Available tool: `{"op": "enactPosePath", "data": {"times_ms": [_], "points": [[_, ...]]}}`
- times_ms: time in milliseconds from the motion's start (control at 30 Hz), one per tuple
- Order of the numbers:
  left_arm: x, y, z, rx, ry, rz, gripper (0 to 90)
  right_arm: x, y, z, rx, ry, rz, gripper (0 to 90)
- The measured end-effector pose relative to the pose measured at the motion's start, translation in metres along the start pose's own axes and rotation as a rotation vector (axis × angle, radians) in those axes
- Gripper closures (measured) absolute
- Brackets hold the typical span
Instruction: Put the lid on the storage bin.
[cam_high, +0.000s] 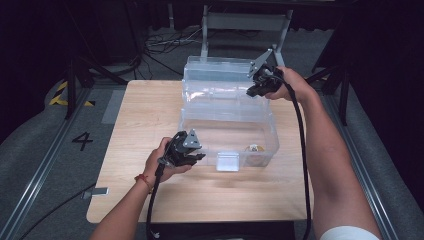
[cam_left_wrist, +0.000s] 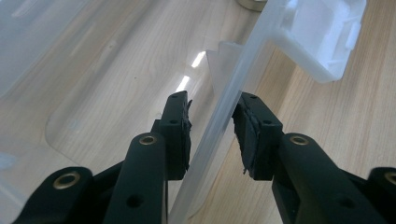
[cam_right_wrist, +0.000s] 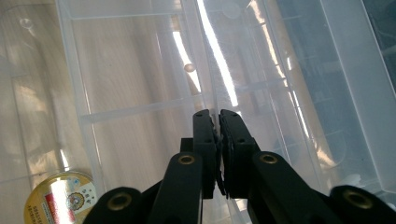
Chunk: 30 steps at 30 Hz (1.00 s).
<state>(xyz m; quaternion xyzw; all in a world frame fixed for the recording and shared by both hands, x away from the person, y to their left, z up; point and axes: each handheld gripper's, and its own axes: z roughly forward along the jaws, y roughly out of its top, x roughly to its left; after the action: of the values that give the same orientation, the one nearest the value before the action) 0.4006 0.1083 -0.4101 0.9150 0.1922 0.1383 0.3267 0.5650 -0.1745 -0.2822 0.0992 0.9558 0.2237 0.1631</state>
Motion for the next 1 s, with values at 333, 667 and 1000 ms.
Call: {"op": "enactPosePath", "data": {"times_ms": [333,667,1000], "points": [[-0.002,0.002,0.0,0.009,0.016,-0.03,64.7,0.014,0.003,-0.011,-0.004,0.025,-0.053,88.7],[-0.004,0.001,0.001,-0.008,0.026,-0.03,63.3,0.035,0.002,-0.022,-0.006,0.023,-0.093,89.2],[-0.004,0.001,0.002,-0.008,0.027,-0.027,62.8,0.051,-0.007,-0.027,-0.054,0.015,-0.091,89.1]]}}
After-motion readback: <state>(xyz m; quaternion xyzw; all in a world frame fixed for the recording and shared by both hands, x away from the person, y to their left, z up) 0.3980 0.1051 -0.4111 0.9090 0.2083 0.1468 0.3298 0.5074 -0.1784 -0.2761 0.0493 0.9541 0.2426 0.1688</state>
